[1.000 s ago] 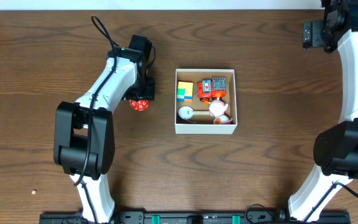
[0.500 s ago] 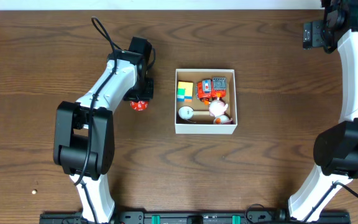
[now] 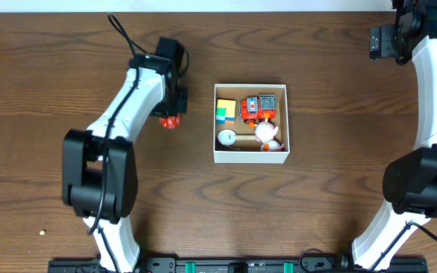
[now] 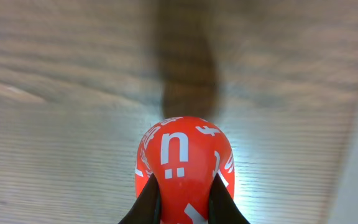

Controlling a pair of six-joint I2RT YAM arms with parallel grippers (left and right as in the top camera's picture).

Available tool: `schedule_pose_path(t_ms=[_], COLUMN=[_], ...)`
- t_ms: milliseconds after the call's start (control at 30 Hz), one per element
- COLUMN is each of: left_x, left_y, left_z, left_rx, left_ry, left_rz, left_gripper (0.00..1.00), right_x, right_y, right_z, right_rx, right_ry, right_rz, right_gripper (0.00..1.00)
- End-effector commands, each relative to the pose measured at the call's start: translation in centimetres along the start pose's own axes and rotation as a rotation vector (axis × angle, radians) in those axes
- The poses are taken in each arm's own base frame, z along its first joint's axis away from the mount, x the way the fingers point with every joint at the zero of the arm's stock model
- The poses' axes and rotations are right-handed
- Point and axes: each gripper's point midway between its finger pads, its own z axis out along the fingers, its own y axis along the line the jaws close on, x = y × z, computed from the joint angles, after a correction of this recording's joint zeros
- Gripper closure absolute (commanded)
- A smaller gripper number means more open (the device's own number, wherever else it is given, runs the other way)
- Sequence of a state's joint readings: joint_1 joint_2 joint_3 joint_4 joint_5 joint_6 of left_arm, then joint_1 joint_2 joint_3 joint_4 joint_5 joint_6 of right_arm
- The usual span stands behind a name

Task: Pack container
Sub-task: 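Lift the red ball with left gripper and carry it over the box, then lower the red ball into the box and open left gripper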

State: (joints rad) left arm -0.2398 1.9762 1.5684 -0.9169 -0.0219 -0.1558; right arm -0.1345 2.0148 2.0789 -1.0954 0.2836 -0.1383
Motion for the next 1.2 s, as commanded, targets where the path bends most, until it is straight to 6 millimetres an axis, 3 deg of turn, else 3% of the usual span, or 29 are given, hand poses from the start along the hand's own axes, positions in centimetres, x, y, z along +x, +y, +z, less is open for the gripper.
schedule_pose_path(t_ms=[0,100,267,367,633,767,900,1167], left_x=[-3.0,-3.5,-2.7,-1.6,0.3,1.5,2.9,3.2], left_y=[-1.3,-2.7,-7.5,-10.2,-14.4,-16.1,-17.4,-17.4], left_z=[-7.3,-10.6,-14.1,-14.6,-15.1,-14.6,-12.9,-9.2], left_rx=[0.063,0.099,0.259,0.344,0.374,0.382,0.376,0.318], left_ry=[-0.202,-0.291,-0.354,-0.337,-0.351,-0.335,-0.276,-0.196], left_rz=[0.014,0.037,0.120,0.172,0.383,0.444,0.480,0.485], left_gripper=[0.94,0.94,0.94,0.94,0.94,0.94,0.94,0.94], right_x=[-0.6,-0.6,-0.6,-0.6,-0.6,-0.6,-0.6,-0.6], right_y=[-0.5,-0.5,-0.5,-0.5,-0.5,-0.5,-0.5,-0.5], right_z=[-1.2,-1.2,-1.2,-1.2,-1.2,-1.2,-1.2,-1.2], right_rx=[0.002,0.002,0.002,0.002,0.002,0.002,0.002,0.002], right_ry=[-0.031,-0.031,-0.031,-0.031,-0.031,-0.031,-0.031,-0.031], right_rz=[0.025,0.025,0.025,0.025,0.025,0.025,0.025,0.025], right_gripper=[0.01,0.01,0.01,0.01,0.01,0.01,0.01,0.01])
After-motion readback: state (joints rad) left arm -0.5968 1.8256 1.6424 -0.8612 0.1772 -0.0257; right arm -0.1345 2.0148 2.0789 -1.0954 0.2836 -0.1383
